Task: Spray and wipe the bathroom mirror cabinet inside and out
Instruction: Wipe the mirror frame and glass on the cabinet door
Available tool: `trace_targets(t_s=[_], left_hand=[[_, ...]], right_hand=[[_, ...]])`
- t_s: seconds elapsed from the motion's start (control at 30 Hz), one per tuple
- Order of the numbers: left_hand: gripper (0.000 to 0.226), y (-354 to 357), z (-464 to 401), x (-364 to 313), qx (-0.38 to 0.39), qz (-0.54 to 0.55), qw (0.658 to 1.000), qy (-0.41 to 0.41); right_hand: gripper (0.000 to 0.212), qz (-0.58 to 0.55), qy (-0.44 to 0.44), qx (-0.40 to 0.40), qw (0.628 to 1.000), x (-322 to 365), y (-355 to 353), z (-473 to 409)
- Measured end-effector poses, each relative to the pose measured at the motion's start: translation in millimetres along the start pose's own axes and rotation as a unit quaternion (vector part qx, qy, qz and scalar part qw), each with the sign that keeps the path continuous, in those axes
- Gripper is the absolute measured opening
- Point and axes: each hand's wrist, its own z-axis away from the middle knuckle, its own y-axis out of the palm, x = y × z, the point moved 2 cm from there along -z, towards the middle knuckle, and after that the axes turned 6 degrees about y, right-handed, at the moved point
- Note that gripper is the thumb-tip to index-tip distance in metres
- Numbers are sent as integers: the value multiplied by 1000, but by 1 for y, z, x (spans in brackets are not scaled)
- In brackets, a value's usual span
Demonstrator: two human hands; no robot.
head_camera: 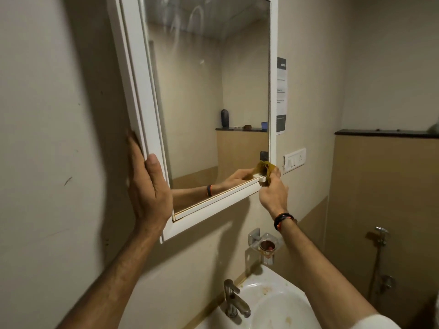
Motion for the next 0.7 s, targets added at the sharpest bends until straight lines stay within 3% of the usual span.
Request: trace_targets(t_s=[0.17, 0.33, 0.57, 0.7], left_hand=[[50, 0, 1, 1, -6, -6, 1000, 5], [50, 1, 2, 3, -8, 0, 1000, 16], [49, 1, 2, 1, -12, 1, 1000, 8], [49, 2, 2, 2, -15, -1, 1000, 11]], right_hand=[[51, -33, 51, 20, 998, -7, -4, -23], [71, -46, 14, -8, 999, -12, 7, 5], [55, -60, 52, -13, 997, -6, 4, -18], [70, -45, 23, -20, 998, -10, 6, -3]])
